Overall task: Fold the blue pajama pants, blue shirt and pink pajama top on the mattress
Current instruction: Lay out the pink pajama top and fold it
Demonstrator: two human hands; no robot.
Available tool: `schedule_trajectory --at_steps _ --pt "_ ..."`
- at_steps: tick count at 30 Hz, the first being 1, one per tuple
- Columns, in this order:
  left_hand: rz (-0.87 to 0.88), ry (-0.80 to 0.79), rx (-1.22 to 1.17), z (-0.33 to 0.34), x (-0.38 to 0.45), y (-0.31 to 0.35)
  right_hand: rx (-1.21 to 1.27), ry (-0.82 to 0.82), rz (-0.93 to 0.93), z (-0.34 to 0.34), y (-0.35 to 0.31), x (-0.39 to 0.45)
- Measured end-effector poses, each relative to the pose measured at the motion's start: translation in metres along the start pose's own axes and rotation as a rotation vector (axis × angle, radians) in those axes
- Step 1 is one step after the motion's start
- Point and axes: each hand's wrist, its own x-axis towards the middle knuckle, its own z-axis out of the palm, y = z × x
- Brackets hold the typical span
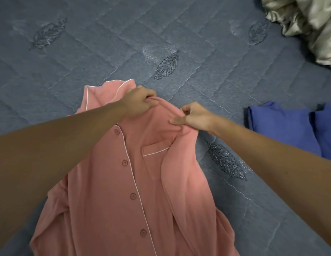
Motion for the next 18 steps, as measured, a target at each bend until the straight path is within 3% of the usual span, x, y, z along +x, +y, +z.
schedule_trajectory --at_steps 6,11,14,18 --pt "-0.102 -0.028 0.145 0.006 0.008 -0.007 -0.206 0.009 -0.019 -0.016 0.025 -0.031" --pt "-0.048 -0.027 0.231 0.009 0.010 0.007 0.031 0.040 0.040 -0.031 0.063 -0.069" --pt "-0.009 -0.150 0.181 0.021 0.013 0.036 0.122 0.034 0.042 -0.028 0.081 -0.087" --pt "-0.006 -0.274 0.217 0.040 0.019 0.058 -0.051 0.030 -0.030 -0.030 0.088 -0.099"
